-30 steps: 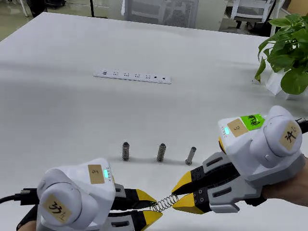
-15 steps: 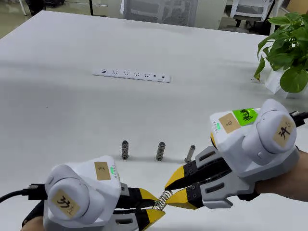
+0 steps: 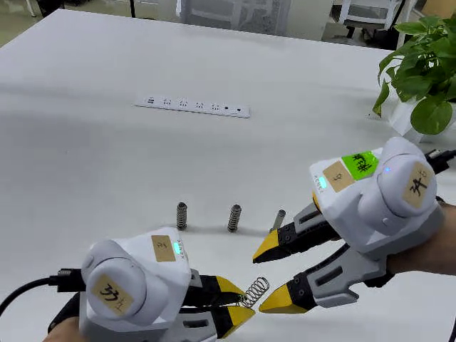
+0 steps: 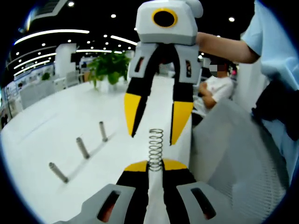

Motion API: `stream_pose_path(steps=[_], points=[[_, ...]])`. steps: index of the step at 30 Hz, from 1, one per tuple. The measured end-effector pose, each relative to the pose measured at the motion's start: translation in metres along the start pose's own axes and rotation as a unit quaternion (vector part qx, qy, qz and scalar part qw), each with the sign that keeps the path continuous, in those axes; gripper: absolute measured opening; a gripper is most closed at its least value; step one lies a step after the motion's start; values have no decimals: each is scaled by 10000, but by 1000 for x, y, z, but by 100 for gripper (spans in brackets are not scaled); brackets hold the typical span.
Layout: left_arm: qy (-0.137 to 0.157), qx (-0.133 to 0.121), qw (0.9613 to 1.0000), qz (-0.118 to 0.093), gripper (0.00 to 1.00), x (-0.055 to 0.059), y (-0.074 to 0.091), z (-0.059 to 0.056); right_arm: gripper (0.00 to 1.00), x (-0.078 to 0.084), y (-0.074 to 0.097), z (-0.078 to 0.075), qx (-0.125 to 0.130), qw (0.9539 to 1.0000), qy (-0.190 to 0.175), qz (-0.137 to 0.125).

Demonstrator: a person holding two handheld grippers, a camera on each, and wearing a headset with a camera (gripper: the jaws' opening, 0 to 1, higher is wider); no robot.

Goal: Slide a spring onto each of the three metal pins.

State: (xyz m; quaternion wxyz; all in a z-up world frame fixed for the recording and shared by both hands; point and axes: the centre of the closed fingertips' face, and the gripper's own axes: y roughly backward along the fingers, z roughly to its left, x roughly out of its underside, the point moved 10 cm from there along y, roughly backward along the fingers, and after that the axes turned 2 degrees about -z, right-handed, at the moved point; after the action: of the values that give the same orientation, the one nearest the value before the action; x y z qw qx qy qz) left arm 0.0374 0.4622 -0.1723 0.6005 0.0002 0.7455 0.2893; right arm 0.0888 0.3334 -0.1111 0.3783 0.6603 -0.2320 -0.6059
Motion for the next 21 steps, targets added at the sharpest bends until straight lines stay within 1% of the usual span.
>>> stream_pose_path(steps=[4, 6, 7, 13, 19, 21], points=[[-25, 37, 10000, -18, 9, -3, -3, -2, 27, -1, -5, 2, -269, 9991, 126, 287], [-29, 48, 10000, -40, 9, -4, -4, -2, 23, -2, -8, 1, -365, 9985, 185, 365], [-32, 52, 10000, -43, 9, -4, -4, -3, 21, -2, -9, 2, -410, 9982, 185, 386], [-35, 74, 10000, -57, 9, -5, -4, -4, 16, -5, -12, 1, -503, 9974, 243, 453], [-19, 68, 9999, -104, 9, -6, -3, -5, 14, -7, -13, 1, -565, 9968, 309, 473], [-12, 63, 9999, -114, 9, -6, -3, -4, 13, -7, -13, 1, -583, 9968, 280, 468]])
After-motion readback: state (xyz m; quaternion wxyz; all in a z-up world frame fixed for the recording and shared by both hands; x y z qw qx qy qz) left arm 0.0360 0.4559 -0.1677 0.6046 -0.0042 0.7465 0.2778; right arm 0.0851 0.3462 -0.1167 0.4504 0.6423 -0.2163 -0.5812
